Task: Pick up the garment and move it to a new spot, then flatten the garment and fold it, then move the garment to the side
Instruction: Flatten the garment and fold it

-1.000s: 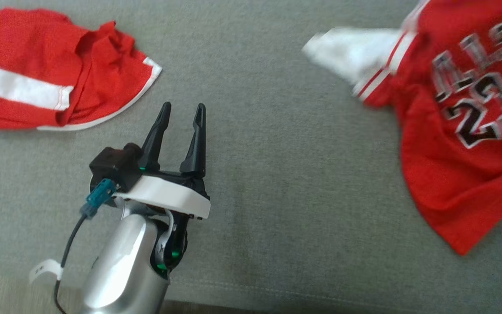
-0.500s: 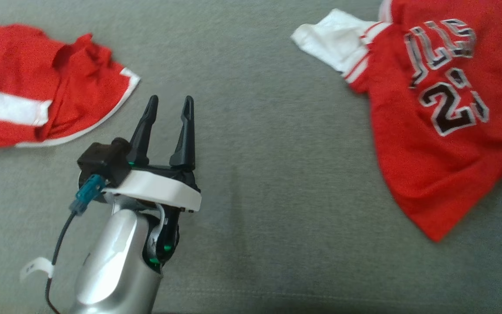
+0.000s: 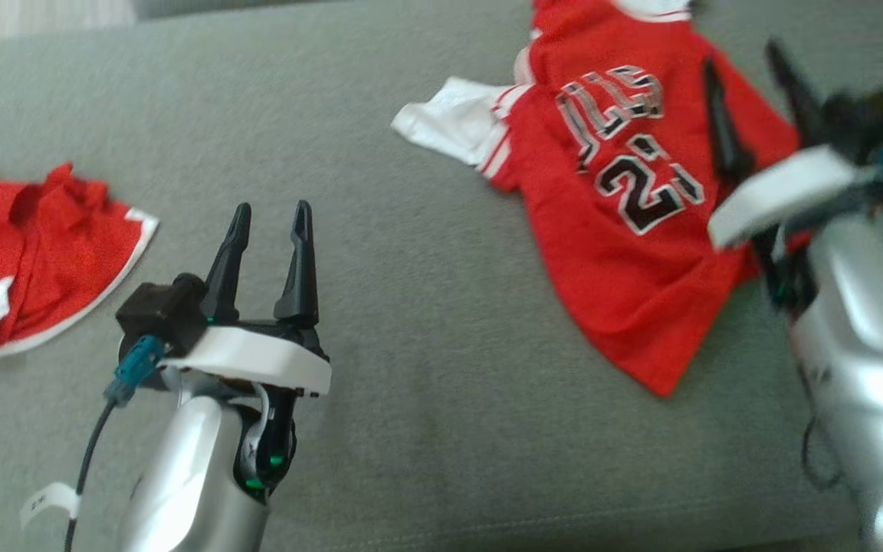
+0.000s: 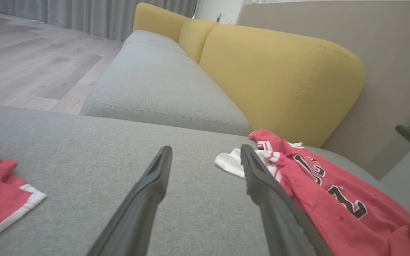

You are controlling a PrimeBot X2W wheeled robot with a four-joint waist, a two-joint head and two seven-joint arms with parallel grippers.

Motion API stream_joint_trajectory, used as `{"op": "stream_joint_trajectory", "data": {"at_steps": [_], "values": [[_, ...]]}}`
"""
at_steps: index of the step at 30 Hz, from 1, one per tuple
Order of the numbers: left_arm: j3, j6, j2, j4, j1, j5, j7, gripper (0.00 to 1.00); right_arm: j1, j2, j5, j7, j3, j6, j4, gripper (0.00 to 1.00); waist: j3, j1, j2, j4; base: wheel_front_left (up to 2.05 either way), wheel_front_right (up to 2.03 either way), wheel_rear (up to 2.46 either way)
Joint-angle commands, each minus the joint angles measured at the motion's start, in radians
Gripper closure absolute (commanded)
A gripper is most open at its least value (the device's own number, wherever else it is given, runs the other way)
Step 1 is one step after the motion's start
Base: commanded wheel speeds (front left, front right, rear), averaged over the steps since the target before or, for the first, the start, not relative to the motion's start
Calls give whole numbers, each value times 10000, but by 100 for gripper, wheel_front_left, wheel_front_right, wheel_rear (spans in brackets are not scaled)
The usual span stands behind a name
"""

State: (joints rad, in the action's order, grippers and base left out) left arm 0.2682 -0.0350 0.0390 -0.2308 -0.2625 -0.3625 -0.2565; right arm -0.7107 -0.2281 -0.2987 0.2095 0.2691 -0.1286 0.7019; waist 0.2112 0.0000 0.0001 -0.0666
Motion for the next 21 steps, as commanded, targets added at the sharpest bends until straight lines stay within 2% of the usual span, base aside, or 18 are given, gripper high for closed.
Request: {"op": "stream_joint_trajectory", "data": {"at_steps": [1, 6, 12, 16, 21], "values": [[-426, -13, 112, 324, -126, 39, -53, 0, 205, 96, -10, -7, -21, -21, -597, 0, -343, 0, -1, -347, 0, 0, 0], [-525, -28, 112, 388, 31, 60, -53, 0, 2226, 500, 130, -281, -645, -21, -2325, 0, -452, 0, -1, -558, 0, 0, 0], [-652, 46, 112, 423, 123, 137, -53, 0, 4620, 1274, 550, -797, -1114, -21, -4237, 0, -361, 0, -1, -671, 0, 0, 0], [-653, 97, 112, 368, 149, 176, -53, 0, 5776, 1597, 657, -1092, -1200, -21, -4801, 0, -311, 0, -1, -675, 0, 0, 0], [-630, 153, 112, 305, 129, 213, -53, 0, 6353, 1733, 865, -1293, -1306, -21, -4824, 0, -277, 0, -1, -617, 0, 0, 0]]}}
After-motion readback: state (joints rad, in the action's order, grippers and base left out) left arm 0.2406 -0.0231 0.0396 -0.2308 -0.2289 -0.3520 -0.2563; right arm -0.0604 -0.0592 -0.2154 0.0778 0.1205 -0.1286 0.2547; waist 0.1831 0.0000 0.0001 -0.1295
